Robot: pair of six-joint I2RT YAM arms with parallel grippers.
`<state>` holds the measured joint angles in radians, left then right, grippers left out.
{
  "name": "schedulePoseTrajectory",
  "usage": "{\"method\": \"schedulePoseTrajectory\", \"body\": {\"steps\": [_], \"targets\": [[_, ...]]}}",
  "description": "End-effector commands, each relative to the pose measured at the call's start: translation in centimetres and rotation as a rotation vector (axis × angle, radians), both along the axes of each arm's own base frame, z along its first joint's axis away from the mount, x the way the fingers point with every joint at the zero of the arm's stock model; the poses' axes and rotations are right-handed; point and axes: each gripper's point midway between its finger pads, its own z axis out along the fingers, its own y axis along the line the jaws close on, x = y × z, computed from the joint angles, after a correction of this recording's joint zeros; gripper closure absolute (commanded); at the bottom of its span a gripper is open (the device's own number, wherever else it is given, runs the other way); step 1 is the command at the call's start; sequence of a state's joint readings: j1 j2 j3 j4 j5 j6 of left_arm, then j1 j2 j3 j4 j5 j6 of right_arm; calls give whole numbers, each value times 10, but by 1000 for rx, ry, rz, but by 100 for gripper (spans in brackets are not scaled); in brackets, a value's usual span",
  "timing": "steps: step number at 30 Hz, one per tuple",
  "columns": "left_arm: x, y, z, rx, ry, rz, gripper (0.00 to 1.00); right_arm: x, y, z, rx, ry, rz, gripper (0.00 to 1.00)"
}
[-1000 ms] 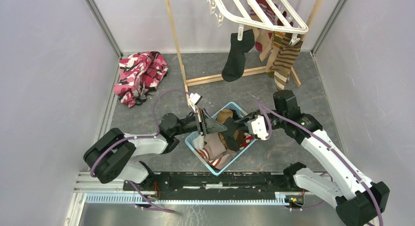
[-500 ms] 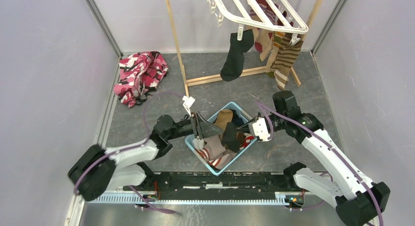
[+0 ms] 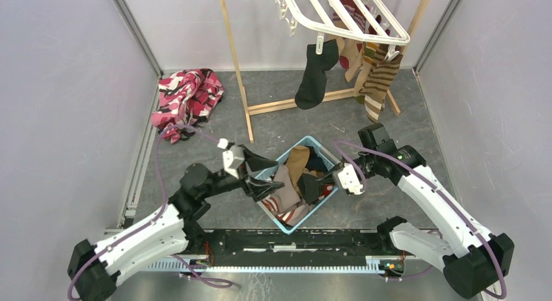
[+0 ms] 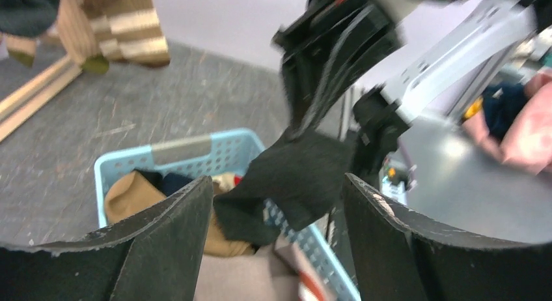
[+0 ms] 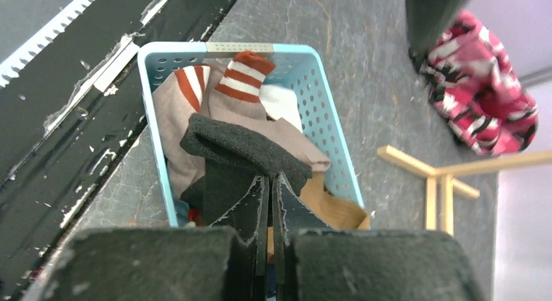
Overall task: Clip the socks to the hanger
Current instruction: Pick up the sock from the bin.
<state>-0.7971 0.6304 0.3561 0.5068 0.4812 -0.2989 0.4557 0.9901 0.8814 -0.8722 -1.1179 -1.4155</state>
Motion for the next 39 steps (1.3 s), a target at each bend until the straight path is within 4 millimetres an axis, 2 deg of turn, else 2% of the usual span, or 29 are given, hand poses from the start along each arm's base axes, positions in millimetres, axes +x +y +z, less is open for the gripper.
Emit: {"method": "schedulePoseTrajectory", "body": {"steps": [1,2,6,10,16,21,28,32,36,39], "targets": [[17,-23,-12,153,-154,-41,21,-27,1,26,96,-130,187,100],[19,-30,-9,162,-178,-72,20,-32,0,31,109,-170,227,100],[15,-47,4,143,-192,-167,19,-24,3,51,122,-315,263,100],[7,-57,18,94,-117,-252,13,-21,6,59,118,-415,298,100],[2,-60,21,102,-1,-341,9,-28,8,61,138,-492,345,100],[6,-64,10,145,51,-385,7,-35,9,55,145,-509,376,100],[1,-82,-28,203,184,-561,7,-42,10,54,161,-516,403,100],[-6,-92,-33,176,186,-625,8,-42,12,55,165,-516,412,100],[-21,-99,-34,178,173,-699,12,-40,13,53,150,-519,415,100],[-24,-101,-31,173,171,-716,30,-38,13,50,138,-518,414,100]]}}
